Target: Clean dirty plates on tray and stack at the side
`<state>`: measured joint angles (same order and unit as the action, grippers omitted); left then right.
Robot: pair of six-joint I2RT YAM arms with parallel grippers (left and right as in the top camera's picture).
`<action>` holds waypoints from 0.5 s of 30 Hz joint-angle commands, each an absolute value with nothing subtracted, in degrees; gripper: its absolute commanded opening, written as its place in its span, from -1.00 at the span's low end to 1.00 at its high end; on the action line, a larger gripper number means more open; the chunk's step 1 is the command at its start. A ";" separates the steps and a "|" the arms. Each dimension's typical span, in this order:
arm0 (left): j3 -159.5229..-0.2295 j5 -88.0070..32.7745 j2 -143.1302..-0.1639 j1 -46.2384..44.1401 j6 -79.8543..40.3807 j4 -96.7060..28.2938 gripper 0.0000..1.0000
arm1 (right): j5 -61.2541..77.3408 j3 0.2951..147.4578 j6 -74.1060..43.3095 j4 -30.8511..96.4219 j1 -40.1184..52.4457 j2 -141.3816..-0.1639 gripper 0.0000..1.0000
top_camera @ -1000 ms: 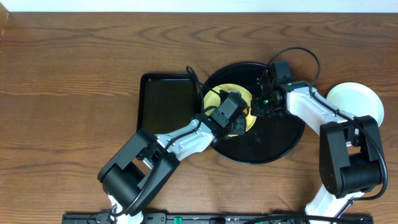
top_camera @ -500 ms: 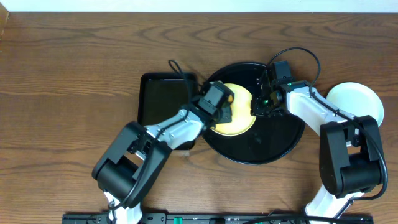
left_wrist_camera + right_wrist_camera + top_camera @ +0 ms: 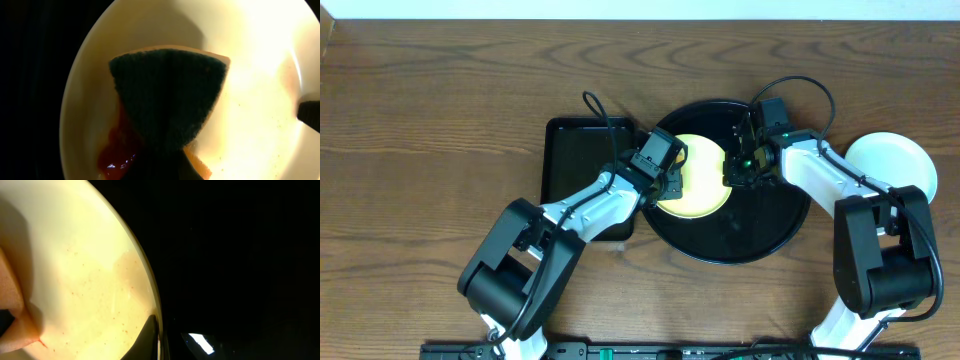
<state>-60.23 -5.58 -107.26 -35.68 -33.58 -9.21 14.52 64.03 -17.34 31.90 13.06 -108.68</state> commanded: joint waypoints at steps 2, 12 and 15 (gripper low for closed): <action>-58.96 -4.80 -104.84 -35.16 -31.97 -10.00 -0.85 | 12.86 61.71 -16.23 33.69 14.76 -111.24 -0.98; -58.96 -12.47 -104.79 -37.41 -39.00 -6.48 -0.85 | 12.86 61.71 -16.23 33.69 14.76 -111.24 -0.98; -58.96 -12.38 -104.79 -38.81 -39.16 -5.19 -0.85 | 12.86 61.71 -16.23 33.87 14.76 -111.24 -0.98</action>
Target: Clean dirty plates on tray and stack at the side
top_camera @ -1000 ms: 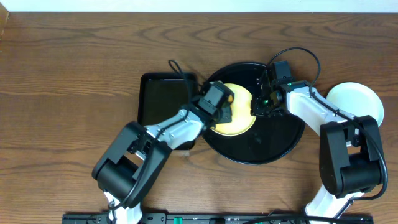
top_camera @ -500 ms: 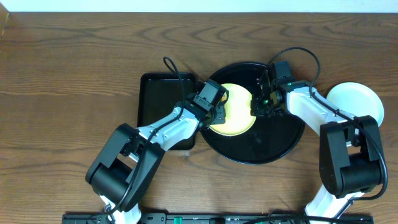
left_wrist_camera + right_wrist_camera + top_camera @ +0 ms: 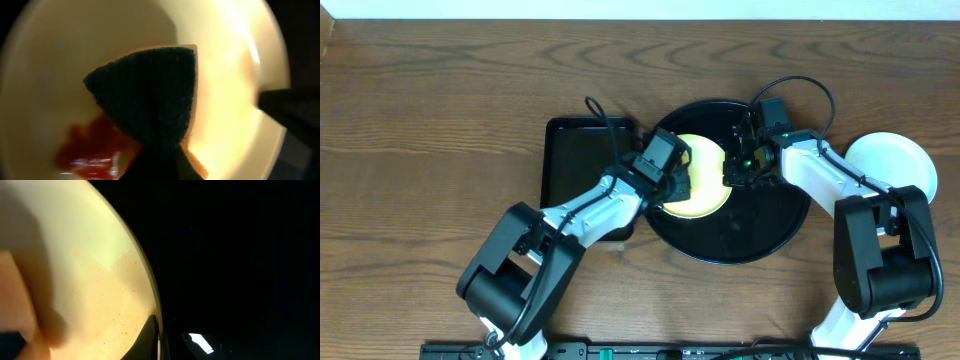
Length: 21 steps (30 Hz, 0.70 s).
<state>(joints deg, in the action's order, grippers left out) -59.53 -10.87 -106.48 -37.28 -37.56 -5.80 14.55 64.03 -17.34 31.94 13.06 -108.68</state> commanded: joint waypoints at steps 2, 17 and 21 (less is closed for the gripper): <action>-58.96 -11.27 -104.88 -39.46 -39.48 -5.06 -0.85 | 12.86 61.71 -16.23 34.00 14.76 -111.24 -0.98; -58.94 0.58 -107.61 -39.64 -39.53 -8.62 -0.85 | 12.88 61.71 -16.21 34.28 14.70 -111.24 -0.98; -58.94 4.91 -107.61 -38.87 -39.53 -11.38 -0.85 | 12.88 61.71 -16.21 34.33 14.66 -111.24 -0.98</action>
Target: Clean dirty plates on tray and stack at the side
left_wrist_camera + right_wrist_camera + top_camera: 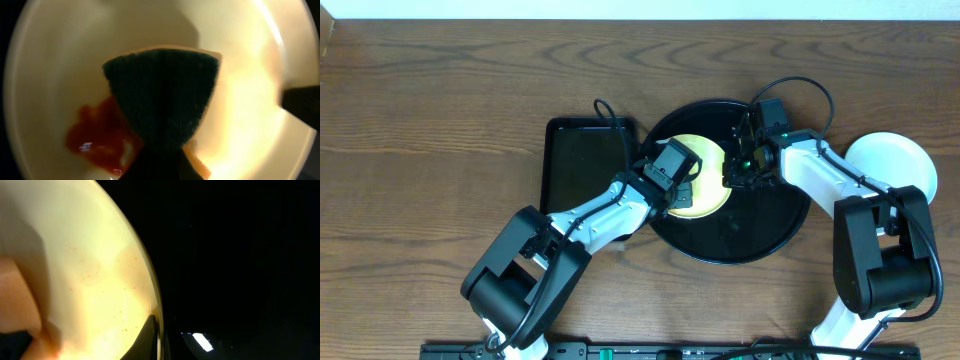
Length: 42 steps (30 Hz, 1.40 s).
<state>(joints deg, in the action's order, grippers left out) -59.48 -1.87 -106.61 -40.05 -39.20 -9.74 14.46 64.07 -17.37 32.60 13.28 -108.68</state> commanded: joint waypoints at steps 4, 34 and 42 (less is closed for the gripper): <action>-58.96 7.27 -107.61 -37.12 -39.44 -11.51 -0.85 | 12.91 61.71 -16.21 34.30 14.66 -111.24 -0.98; -59.11 8.27 -103.15 -31.66 -37.30 -10.22 -0.85 | -2.85 61.71 -21.28 35.20 14.61 -111.26 -0.98; -59.11 8.47 -99.94 -31.66 -37.34 -10.46 -0.85 | -9.69 61.71 -24.45 36.67 14.59 -111.07 -0.98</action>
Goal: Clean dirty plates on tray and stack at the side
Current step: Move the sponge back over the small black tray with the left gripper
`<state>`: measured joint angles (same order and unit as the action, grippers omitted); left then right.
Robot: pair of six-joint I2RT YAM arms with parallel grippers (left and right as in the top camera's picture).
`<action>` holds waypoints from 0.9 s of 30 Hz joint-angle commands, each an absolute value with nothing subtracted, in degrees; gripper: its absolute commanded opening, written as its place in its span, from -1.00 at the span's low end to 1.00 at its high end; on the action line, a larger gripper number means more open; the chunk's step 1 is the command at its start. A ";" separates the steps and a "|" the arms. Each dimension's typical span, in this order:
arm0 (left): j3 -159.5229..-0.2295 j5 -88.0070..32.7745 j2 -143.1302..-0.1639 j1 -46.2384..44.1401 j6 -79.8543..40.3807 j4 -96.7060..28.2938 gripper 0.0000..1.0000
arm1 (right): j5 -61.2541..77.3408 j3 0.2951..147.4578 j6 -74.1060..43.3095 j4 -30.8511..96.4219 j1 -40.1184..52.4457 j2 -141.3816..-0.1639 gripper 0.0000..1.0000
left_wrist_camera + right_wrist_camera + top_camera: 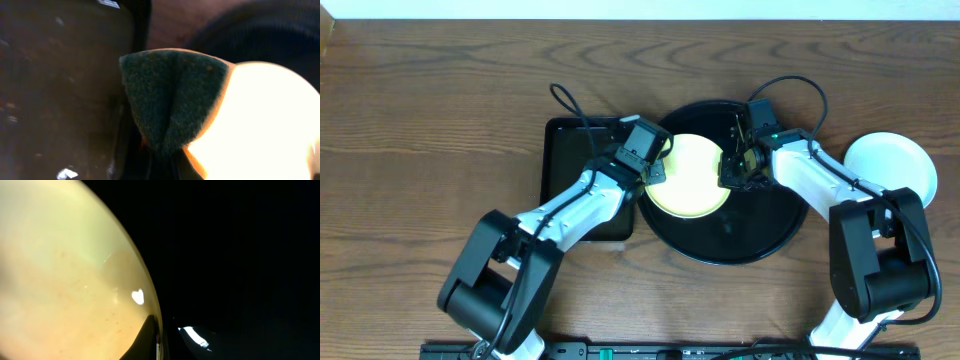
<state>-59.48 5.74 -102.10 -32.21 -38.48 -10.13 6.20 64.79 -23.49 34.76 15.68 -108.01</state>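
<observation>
A pale yellow plate (688, 175) lies on the round black tray (760, 225). My right gripper (727, 170) is shut on the plate's right rim; in the right wrist view the plate (65, 280) fills the left, with a faint orange smear. My left gripper (653, 165) is shut on a sponge, green pad up, orange underneath, at the plate's left edge. In the left wrist view the sponge (172, 95) hangs over the gap between the rectangular tray (60, 90) and the plate (260, 125).
A rectangular black tray (582, 175) lies left of the round tray. A white plate (892, 165) sits on the table at the far right. Wood table all round; both arms reach in from the front edge.
My left gripper with the sponge has moved from the middle of the yellow plate, over a red sauce blot, to its left edge. No red blot shows on the plate now.
The sponge in my left gripper sat on the yellow plate by a red sauce blot at all three earlier moments, shifting a little each time, while my right gripper held the rim. Now the sponge is off at the left edge and the plate looks nearly clean.
</observation>
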 commanded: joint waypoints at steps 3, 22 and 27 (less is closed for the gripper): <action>-59.11 8.43 -98.98 -31.68 -37.34 -10.72 -0.85 | -10.13 61.73 -25.52 36.62 14.55 -110.37 -0.98; -59.11 5.21 -98.10 -31.66 -35.59 -13.45 -0.85 | -16.08 61.73 -19.81 36.27 14.55 -94.83 -0.98; -59.11 5.67 -97.12 -30.98 -33.43 -13.50 -0.85 | -10.98 61.71 -19.66 36.21 14.55 -94.80 -0.98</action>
<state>-59.48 5.06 -99.22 -31.90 -36.32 -13.47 -13.76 62.08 -21.21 36.16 14.70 -95.35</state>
